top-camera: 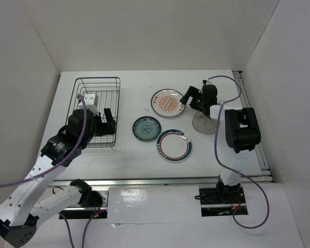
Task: Load the plates into the dish rack
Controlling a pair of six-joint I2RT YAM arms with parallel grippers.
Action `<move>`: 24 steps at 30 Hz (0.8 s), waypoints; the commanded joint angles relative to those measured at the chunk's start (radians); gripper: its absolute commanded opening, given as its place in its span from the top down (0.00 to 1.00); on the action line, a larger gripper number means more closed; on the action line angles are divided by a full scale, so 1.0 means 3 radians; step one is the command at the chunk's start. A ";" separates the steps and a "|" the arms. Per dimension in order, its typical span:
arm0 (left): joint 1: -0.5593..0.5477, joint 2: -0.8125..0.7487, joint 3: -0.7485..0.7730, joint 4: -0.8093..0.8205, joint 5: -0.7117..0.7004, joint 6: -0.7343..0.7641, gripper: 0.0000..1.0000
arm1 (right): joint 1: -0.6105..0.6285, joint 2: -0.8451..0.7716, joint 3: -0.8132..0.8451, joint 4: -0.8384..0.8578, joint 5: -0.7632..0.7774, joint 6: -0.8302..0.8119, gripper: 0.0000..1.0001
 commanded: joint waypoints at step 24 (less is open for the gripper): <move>0.0017 0.0066 0.0010 0.0129 0.0021 0.0047 0.00 | -0.0231 0.0920 0.0379 0.0328 -0.1062 0.0141 0.38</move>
